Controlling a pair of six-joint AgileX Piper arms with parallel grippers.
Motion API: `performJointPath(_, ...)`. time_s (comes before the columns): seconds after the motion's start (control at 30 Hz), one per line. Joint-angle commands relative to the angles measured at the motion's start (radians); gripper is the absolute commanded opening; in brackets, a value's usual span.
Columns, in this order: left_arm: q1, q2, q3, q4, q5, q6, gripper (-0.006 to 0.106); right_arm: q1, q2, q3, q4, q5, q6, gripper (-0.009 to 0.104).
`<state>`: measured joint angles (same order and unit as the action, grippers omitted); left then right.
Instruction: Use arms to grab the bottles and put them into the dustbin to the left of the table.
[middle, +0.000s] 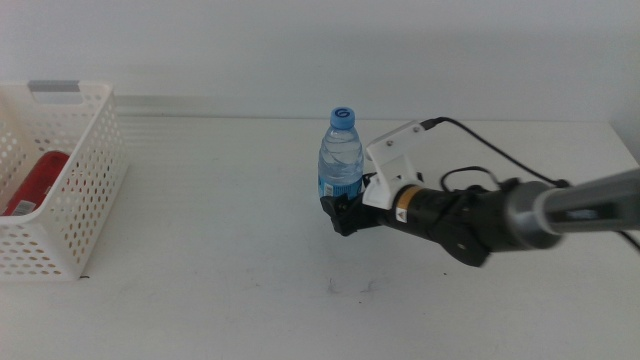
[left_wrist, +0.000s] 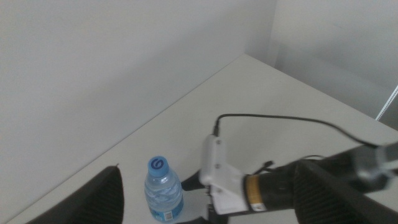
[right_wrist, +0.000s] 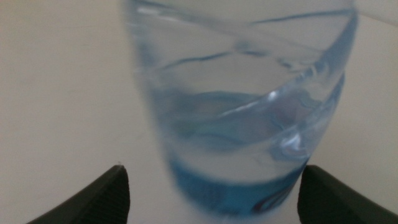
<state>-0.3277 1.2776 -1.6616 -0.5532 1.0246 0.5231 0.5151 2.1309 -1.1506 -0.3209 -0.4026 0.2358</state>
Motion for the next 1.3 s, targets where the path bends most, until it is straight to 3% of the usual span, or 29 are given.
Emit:
performJointPath(0.0,-0.001,0.001,-0.006,-0.001,-0.013,0.000,0.094,0.023,-0.121,0.083,0.002,-0.004,0.002,0.091)
performJointPath(0.13,-0.001,0.001,-0.006,-0.001,-0.013,0.000,0.094,0.057,-0.370,0.244,0.051,0.086,0.004,0.091)
performJointPath(0.27,-0.001,0.001,-0.006,-0.001,-0.013,0.000,0.094,0.074,-0.699,0.287,0.123,0.446,-0.037,0.091)
performJointPath(0.43,-0.001,0.001,-0.006,-0.001,-0.013,0.000,0.094,0.074,-0.988,0.131,0.267,0.882,-0.213,0.091)
performJointPath(0.53,-0.001,0.001,-0.006,-0.001,-0.013,0.000,0.094,0.074,-1.052,0.047,0.260,1.002,-0.221,0.091)
performJointPath(1.07,-0.001,0.001,-0.006,0.014,-0.017,-0.002,0.094,0.074,-1.057,0.031,0.252,1.009,-0.208,0.091)
performJointPath(1.27,-0.001,0.001,-0.006,0.017,-0.122,0.000,0.094,0.074,-1.057,0.031,0.252,1.009,-0.208,0.091)
